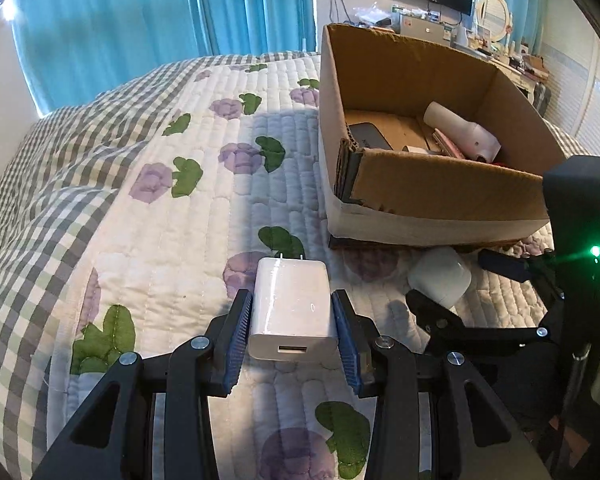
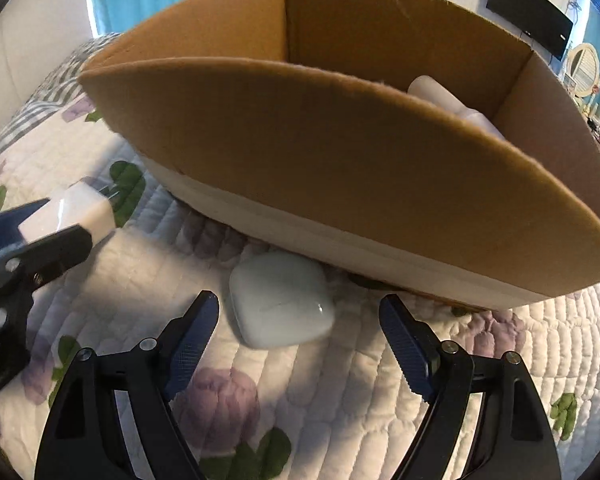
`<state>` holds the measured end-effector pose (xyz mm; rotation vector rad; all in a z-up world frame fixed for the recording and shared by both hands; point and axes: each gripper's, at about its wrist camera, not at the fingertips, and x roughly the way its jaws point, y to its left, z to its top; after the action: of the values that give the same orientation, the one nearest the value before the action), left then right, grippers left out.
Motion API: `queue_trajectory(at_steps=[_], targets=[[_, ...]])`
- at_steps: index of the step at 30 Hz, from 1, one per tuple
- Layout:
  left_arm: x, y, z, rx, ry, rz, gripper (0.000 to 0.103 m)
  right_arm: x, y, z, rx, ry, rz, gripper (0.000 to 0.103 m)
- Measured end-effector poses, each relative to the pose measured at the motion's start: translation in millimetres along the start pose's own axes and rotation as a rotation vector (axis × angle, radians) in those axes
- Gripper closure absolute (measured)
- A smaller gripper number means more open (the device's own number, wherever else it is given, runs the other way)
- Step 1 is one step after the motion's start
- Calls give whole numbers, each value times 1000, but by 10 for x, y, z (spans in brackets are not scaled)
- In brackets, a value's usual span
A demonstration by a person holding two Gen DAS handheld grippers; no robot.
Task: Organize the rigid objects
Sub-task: 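Grasp the white earbuds case with the right gripper, then carry the charger and earbuds case into the box and open both grippers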
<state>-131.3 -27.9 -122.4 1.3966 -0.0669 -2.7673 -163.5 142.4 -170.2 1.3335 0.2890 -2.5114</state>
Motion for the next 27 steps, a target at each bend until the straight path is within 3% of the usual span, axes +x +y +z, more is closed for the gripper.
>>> queue_trajectory(at_steps=[2,13,23,27], targets=[[3,-15,-4,4,2,2,62,14,-3,-2,9,7,10,52],[-230,-130,-51,34,-17,-3,62,-403,-35,-239,1,-6,19,53],[-633,-301,-58,66,-55,-40,62,-1143,-225,-262,58,-108,18,53],[-863,-343,43,52,-83,-90,62,-1429,-335,-181,63,-154,7,53]])
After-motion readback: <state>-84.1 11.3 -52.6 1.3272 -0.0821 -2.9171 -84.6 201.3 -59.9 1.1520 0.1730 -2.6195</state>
